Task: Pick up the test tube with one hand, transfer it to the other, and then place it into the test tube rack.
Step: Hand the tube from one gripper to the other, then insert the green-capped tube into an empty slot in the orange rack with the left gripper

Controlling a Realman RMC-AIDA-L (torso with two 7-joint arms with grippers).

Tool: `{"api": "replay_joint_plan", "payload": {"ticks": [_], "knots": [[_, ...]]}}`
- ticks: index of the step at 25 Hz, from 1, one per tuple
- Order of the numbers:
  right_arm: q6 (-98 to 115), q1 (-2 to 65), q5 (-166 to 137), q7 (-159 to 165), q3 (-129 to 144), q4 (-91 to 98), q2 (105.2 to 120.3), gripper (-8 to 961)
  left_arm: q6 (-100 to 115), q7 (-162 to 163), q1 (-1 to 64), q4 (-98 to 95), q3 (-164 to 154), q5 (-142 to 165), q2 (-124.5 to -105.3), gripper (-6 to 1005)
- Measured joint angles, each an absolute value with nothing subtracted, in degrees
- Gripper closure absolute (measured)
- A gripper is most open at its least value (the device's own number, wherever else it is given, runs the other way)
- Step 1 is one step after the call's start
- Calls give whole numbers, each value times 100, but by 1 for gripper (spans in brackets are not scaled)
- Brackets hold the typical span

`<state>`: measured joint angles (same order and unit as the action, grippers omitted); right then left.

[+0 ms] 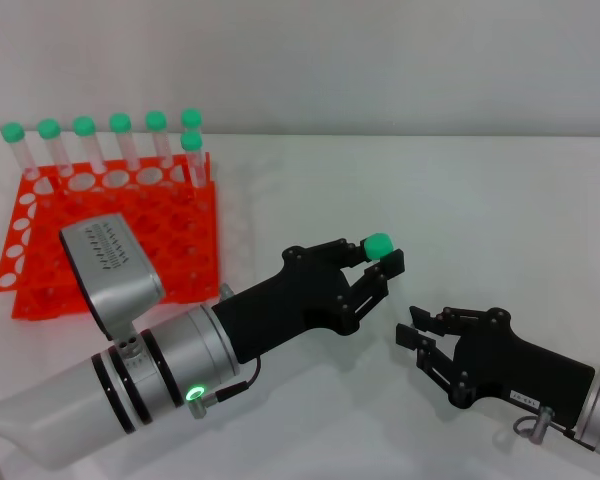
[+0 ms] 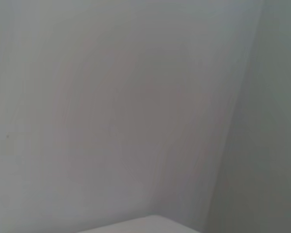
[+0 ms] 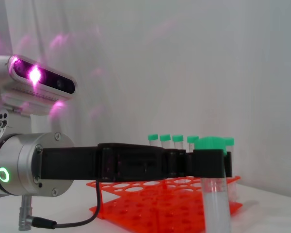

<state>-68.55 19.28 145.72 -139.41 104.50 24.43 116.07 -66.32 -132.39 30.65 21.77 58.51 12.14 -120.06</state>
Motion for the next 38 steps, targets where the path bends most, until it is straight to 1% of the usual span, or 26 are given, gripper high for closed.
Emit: {"api": "replay_joint_plan", "payload": {"ticks": [6, 12, 18, 21, 23, 29, 33, 37, 38], "knots": [[-6982, 1883, 14586, -14183, 10398, 2377, 11586, 740, -6668, -13432, 2853, 2364, 5856, 1106, -12011, 743], [-7042, 1785, 14588, -14351, 10138, 2246, 11576, 704, -6748, -13841, 2561, 2477, 5881, 655, -12003, 745], [-7110, 1705, 14595, -14351, 8594, 1546, 11569, 667, -7211, -14861, 2008, 2280, 6370, -495, -11952, 746], [-7270, 1674, 14597, -14453, 7771, 1346, 11569, 532, -7293, -15439, 1855, 2107, 6913, -842, -11969, 747], [-7399, 1667, 14599, -14561, 7214, 1290, 11567, 442, -7247, -15612, 1904, 1985, 7152, -1014, -11958, 747], [-7527, 1765, 14599, -14826, 6498, 1298, 11568, 207, -6504, -15450, 2663, 1603, 7575, -1090, -11870, 747], [-7484, 1883, 14599, -14923, 6472, 1275, 11574, 144, -5899, -15443, 3037, 1599, 7612, -1081, -11855, 748], [-7419, 1945, 14599, -15091, 6465, 1210, 11583, 81, -5496, -15458, 3254, 1599, 7639, -1044, -11855, 748], [-7413, 1948, 14599, -15108, 6463, 1203, 11584, 81, -5420, -15459, 3273, 1599, 7639, -1045, -11856, 748]]}}
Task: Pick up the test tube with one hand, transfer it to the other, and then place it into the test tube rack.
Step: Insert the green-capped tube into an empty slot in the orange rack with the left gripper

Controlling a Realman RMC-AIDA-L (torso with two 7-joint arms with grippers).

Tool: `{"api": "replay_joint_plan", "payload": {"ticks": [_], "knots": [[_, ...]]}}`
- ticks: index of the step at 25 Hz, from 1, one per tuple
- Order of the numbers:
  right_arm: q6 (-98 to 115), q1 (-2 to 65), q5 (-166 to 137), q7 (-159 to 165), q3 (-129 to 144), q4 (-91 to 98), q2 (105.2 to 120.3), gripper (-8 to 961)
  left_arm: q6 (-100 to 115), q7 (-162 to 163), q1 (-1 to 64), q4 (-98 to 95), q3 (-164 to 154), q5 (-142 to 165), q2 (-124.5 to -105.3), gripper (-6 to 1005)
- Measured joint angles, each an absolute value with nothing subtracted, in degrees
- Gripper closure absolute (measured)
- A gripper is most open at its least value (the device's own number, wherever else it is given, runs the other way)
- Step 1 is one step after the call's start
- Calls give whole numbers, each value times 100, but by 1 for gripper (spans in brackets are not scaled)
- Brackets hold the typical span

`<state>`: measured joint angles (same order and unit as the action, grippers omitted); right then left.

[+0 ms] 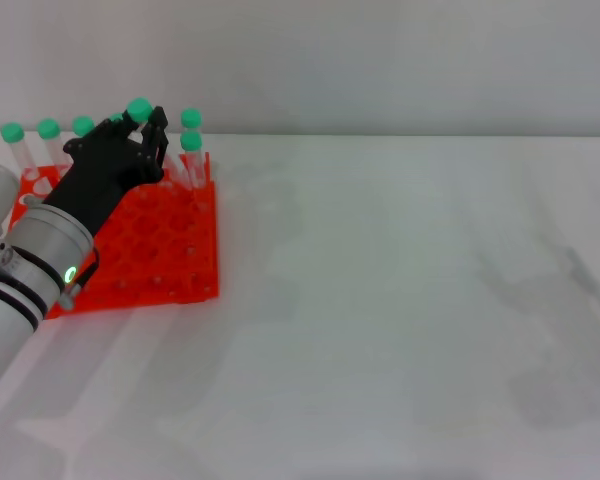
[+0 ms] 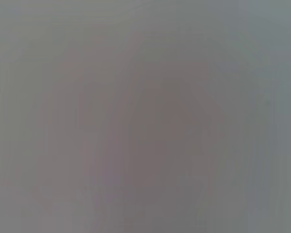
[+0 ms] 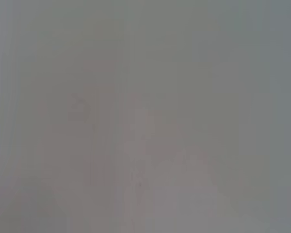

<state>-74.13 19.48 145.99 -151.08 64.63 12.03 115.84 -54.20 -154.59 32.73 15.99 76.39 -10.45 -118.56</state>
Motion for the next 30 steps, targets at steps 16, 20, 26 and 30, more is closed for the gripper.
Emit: {"api": "replay_joint_plan", "payload": {"ticks": [16, 20, 26, 30], "knots": [[-6885, 2012, 14598, -15156, 6324, 1197, 11558, 80, -5254, -15755, 3213, 1624, 8058, -1053, -11861, 748], [-6882, 2015, 14599, -15235, 6310, 1195, 11557, 80, -5217, -15867, 3232, 1602, 8107, -1037, -11860, 747], [-6881, 2017, 14599, -15242, 6301, 1205, 11557, 80, -5008, -16031, 3323, 1599, 8113, -1037, -11866, 750], [-6881, 2048, 14598, -15246, 6301, 1199, 11559, 80, -4843, -16036, 3385, 1597, 8113, -1029, -11862, 754]]}}
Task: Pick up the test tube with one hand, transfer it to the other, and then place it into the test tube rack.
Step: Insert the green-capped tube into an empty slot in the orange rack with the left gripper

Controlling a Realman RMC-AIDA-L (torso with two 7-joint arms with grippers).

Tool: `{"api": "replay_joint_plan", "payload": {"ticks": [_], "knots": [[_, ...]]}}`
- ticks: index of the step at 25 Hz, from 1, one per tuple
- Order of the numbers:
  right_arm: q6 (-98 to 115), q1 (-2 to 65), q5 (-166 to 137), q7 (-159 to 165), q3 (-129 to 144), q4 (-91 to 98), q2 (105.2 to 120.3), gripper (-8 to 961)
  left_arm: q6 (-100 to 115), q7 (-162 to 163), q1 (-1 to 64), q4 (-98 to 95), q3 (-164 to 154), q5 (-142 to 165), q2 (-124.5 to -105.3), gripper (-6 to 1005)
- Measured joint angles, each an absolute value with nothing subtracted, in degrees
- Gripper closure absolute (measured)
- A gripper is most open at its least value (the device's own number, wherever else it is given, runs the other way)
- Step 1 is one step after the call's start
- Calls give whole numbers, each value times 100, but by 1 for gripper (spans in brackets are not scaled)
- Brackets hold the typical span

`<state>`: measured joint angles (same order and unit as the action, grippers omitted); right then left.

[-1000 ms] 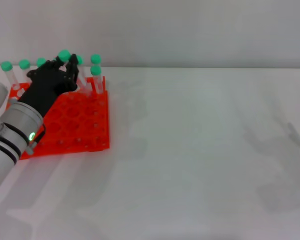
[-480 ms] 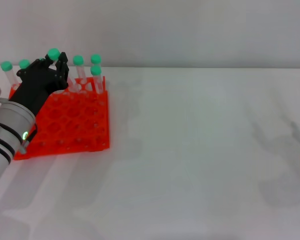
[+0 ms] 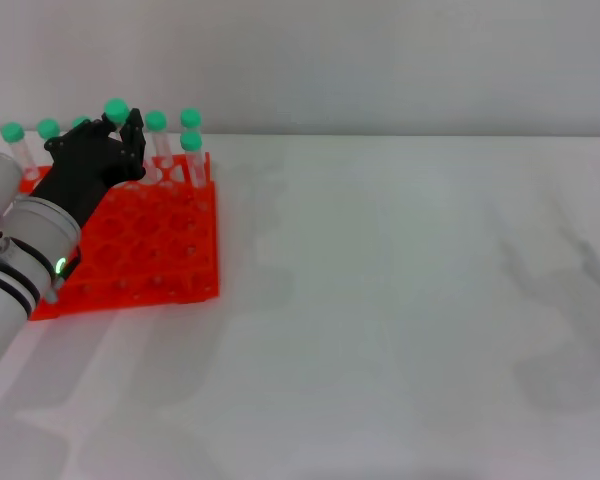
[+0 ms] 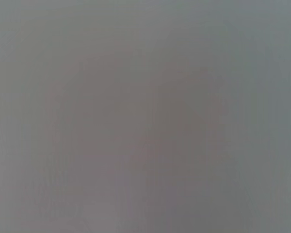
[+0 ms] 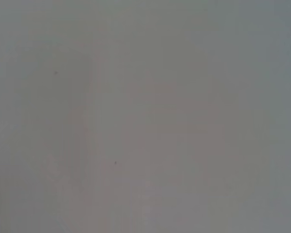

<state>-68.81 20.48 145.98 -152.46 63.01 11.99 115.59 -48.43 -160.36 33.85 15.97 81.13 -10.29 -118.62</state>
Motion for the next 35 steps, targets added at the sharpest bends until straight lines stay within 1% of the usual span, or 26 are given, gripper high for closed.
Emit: {"api": "replay_joint_plan", "payload": {"ticks": [6, 24, 30, 35], "knots": [[-6882, 2057, 14598, -15249, 6301, 1193, 11573, 80, -4756, -16056, 3443, 1552, 8110, -957, -11866, 791], [-6675, 2104, 14599, -15249, 6301, 1200, 11578, 81, -4826, -15964, 3377, 1682, 8037, -947, -11901, 763], [-6587, 2135, 14598, -15249, 6301, 1205, 11569, 80, -4834, -15891, 3087, 2121, 7996, -810, -11903, 753], [-6582, 2141, 14599, -15249, 6286, 1201, 11566, 80, -4818, -15890, 3039, 2164, 7996, -797, -11909, 745]]}}
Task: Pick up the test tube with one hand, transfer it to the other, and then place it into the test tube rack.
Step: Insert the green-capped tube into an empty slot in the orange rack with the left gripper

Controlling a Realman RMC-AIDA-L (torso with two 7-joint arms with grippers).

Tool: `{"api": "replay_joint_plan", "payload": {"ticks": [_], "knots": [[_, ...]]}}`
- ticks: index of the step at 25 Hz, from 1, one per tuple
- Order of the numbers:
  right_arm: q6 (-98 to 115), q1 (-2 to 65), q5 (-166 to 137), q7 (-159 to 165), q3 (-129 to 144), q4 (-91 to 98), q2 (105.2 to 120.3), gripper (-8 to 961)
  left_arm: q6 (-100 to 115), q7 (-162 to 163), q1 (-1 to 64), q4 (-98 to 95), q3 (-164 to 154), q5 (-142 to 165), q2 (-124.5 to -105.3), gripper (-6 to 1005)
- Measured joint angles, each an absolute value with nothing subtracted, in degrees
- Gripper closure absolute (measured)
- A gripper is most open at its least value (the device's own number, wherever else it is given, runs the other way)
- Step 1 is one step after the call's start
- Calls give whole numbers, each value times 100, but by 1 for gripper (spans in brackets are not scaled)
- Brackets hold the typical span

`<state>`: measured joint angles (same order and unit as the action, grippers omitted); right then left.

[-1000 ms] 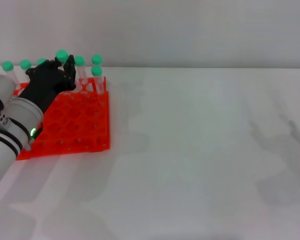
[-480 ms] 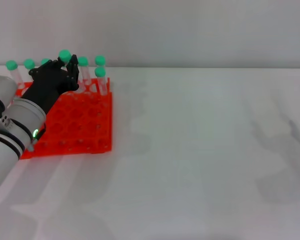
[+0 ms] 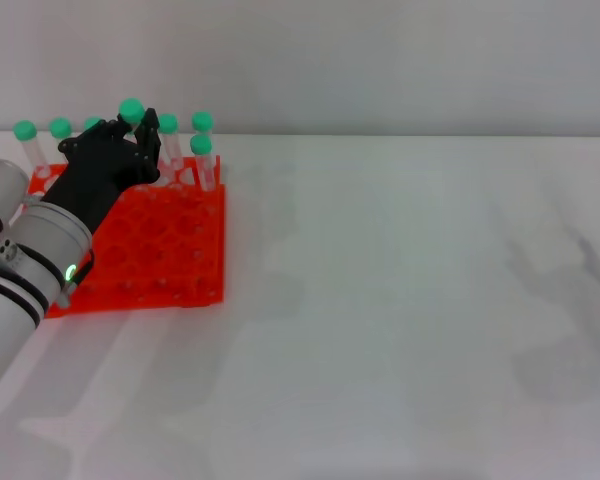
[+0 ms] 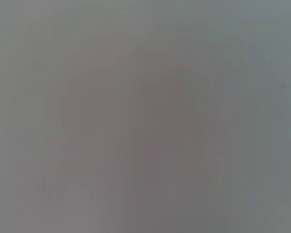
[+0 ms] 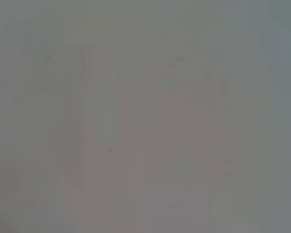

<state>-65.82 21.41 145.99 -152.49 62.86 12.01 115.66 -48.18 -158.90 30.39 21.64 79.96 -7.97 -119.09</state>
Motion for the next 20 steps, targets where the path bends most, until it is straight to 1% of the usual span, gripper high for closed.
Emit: {"api": "replay_joint_plan", "payload": {"ticks": [11, 20], "knots": [[-6586, 2146, 14599, -15249, 6248, 1195, 11575, 81, -4642, -15806, 3067, 2119, 7858, -792, -11910, 728], [-6585, 2144, 14599, -15249, 6248, 1195, 11584, 81, -4009, -15776, 3216, 2113, 7860, -789, -11910, 714]]}}
